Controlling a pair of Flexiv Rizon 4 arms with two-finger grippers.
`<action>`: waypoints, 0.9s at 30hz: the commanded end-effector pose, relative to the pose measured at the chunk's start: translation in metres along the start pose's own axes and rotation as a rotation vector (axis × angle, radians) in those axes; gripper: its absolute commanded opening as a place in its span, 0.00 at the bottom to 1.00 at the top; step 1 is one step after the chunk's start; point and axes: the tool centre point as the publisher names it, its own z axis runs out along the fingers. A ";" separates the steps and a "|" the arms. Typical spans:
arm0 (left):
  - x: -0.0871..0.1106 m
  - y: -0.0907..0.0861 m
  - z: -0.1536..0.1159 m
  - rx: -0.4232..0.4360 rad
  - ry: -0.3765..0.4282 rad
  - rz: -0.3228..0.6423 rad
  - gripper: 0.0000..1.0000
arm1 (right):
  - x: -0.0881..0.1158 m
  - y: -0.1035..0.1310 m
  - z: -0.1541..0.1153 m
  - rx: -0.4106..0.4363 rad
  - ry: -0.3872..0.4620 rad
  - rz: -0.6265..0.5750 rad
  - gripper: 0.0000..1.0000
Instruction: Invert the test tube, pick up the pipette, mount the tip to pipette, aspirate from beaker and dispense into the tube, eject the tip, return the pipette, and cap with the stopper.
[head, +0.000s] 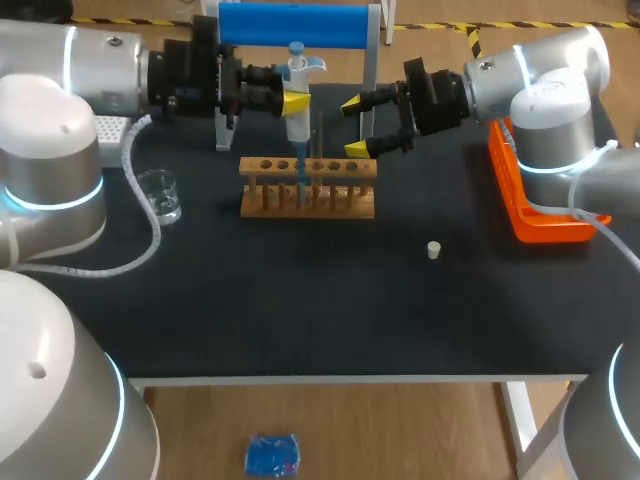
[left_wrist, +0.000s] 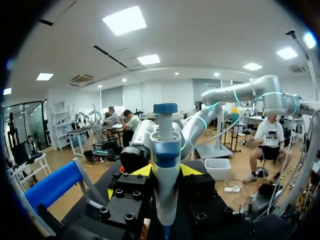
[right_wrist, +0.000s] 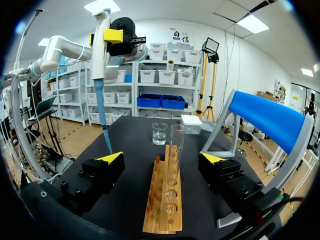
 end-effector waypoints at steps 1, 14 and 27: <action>0.008 0.000 0.004 -0.001 -0.045 -0.002 0.00 | 0.000 0.000 0.000 0.000 0.001 0.000 1.00; 0.008 -0.003 0.010 -0.011 -0.104 -0.020 0.00 | 0.000 0.000 0.000 0.000 0.001 0.000 1.00; 0.007 -0.005 0.011 -0.020 -0.108 -0.025 0.00 | 0.000 0.000 0.000 0.000 0.001 0.000 1.00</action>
